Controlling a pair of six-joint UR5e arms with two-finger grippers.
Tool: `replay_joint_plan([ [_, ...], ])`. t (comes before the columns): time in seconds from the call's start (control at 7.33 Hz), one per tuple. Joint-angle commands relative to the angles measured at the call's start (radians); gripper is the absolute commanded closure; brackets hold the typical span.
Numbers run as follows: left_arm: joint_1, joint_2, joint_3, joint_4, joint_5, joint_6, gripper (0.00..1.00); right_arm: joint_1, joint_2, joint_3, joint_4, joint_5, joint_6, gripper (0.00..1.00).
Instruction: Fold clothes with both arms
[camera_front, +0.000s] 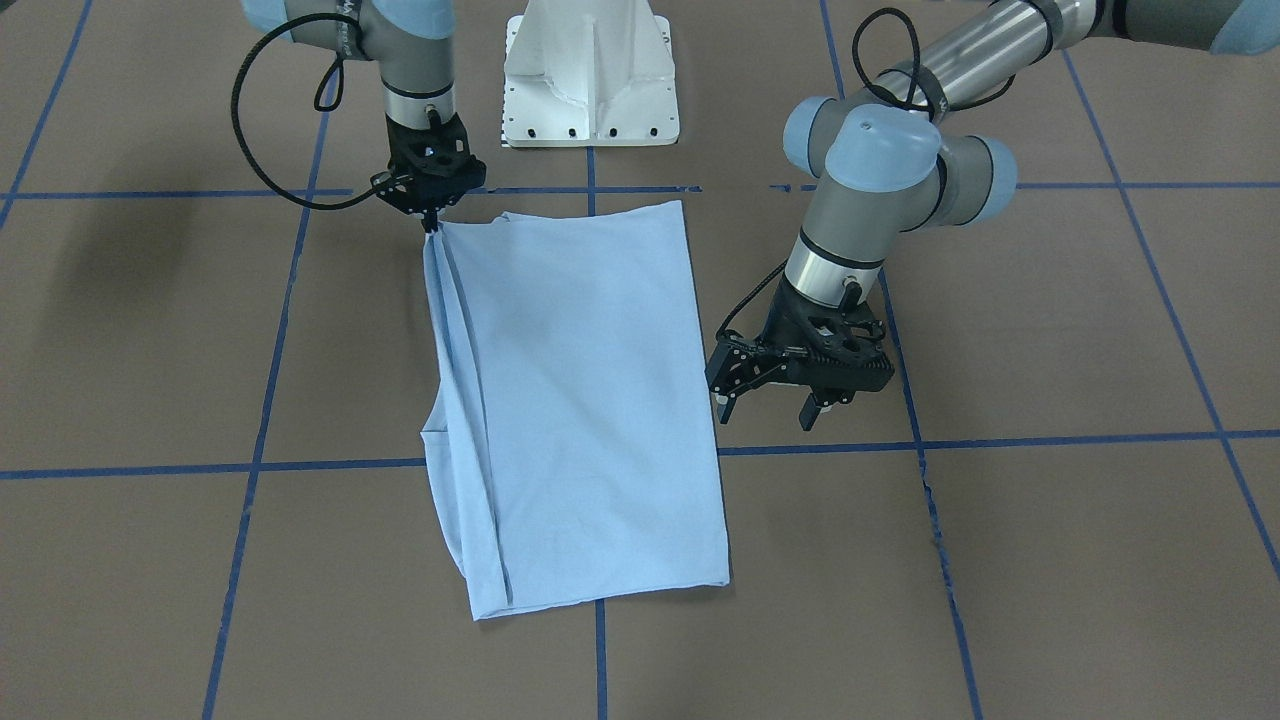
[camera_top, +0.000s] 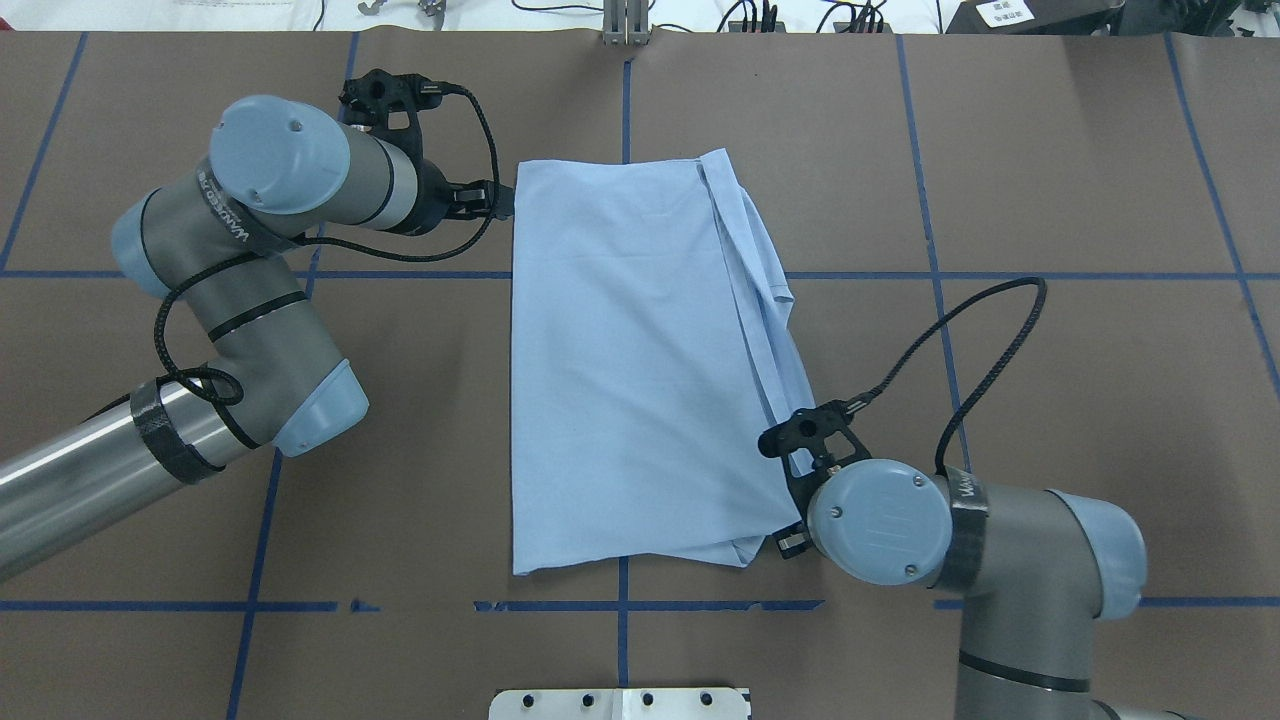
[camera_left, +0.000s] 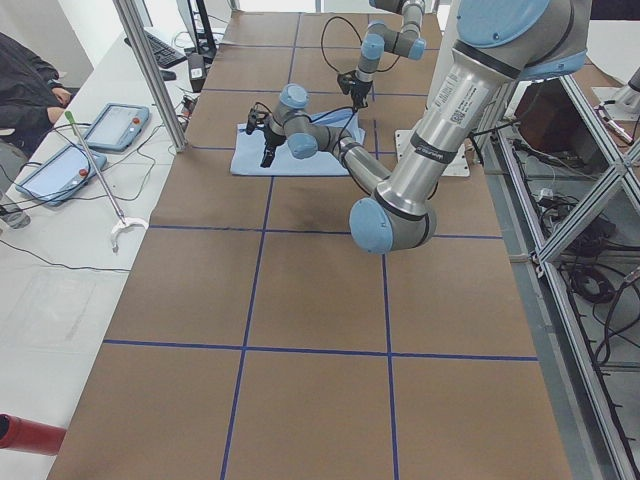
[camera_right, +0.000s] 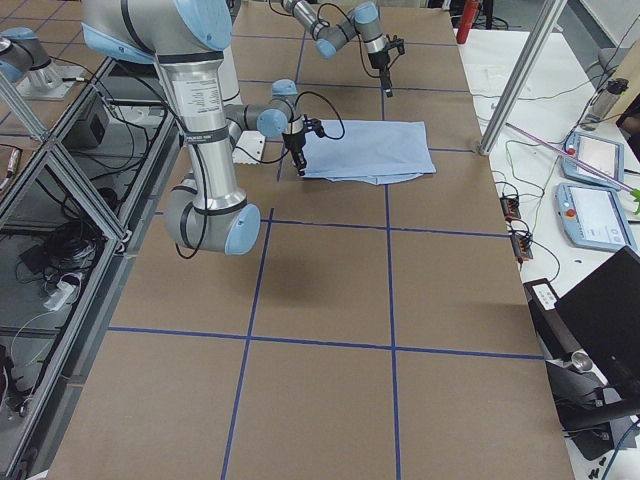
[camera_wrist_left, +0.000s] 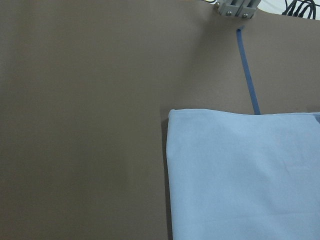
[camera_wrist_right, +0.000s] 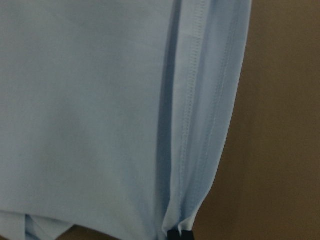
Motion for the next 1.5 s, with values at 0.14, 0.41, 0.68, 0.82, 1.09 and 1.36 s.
replay_joint_plan([
  [0.14,0.001,0.002,0.038,-0.066,0.001,0.002,0.00,-0.005,-0.072,0.052,0.003,0.034,0.168,0.01],
  [0.41,0.001,0.000,0.042,-0.074,0.001,0.002,0.00,0.042,-0.018,0.045,0.003,0.006,0.159,0.00],
  [0.68,0.001,-0.004,0.038,-0.074,-0.001,0.003,0.00,0.118,0.106,-0.039,0.003,0.000,0.150,0.00],
  [0.82,0.001,-0.006,0.037,-0.069,-0.002,0.003,0.00,0.132,0.144,-0.093,0.005,-0.015,0.125,0.00],
  [1.09,0.001,-0.008,0.031,-0.069,-0.036,0.005,0.00,0.142,0.181,-0.118,0.005,-0.022,0.056,0.00],
  [1.36,0.001,-0.009,-0.015,-0.072,-0.033,0.005,0.00,0.192,0.192,-0.162,0.003,-0.016,-0.069,0.00],
])
